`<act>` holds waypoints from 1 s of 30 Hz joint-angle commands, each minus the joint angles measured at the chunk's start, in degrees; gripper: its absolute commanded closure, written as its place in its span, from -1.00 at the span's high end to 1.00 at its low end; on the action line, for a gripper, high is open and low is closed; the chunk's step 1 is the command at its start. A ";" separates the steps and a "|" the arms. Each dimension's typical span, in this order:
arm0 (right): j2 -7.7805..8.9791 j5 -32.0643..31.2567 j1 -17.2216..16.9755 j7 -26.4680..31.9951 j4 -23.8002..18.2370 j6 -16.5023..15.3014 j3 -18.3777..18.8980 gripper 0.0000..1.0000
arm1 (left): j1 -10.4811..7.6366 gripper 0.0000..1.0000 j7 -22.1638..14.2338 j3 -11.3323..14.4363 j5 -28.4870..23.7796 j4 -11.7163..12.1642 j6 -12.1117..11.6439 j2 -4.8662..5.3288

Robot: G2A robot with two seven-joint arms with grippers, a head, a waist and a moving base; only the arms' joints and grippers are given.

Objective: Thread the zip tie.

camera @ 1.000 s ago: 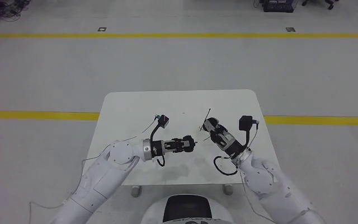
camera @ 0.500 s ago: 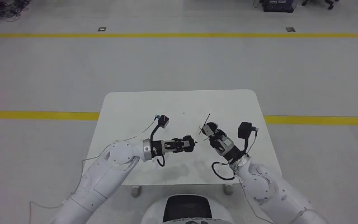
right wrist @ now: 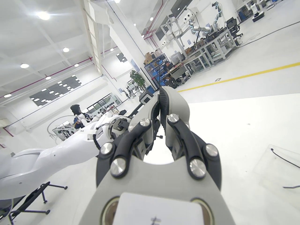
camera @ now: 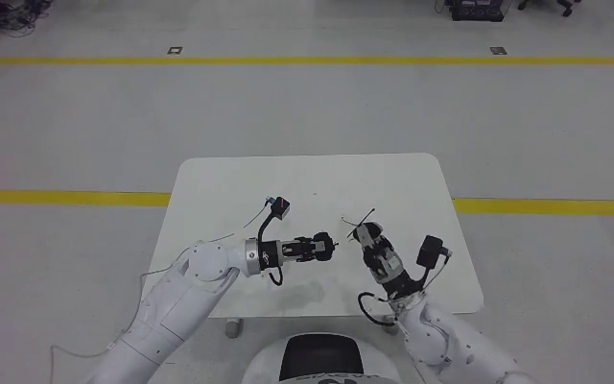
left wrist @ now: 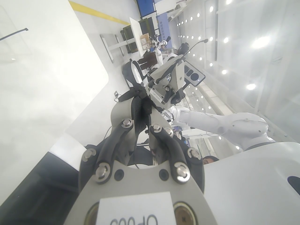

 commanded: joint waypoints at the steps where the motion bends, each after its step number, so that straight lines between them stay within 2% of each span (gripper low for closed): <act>1: 0.04 -0.73 1.44 -2.29 1.40 0.00 -2.12 -1.00 | 0.00 -1.00 0.00 0.00 0.00 0.00 0.00 0.00; 4: 0.05 -1.12 3.96 -5.43 3.83 0.00 -4.77 -1.00 | 0.00 -1.00 0.00 0.00 0.00 0.00 0.00 0.00; 13: 0.05 -1.12 3.96 -5.43 3.83 0.00 -4.77 -1.00 | 0.00 -1.00 0.00 0.00 0.00 0.00 0.00 0.00; 21: -1.30 -4.78 3.52 -7.38 5.96 0.00 -4.50 -1.00 | 0.00 -1.00 0.00 0.00 0.00 0.00 0.00 0.00; 30: -2.48 -4.39 3.45 -10.10 6.96 0.00 -5.88 -1.00 | 0.00 -1.00 0.00 0.00 0.00 0.00 0.00 0.00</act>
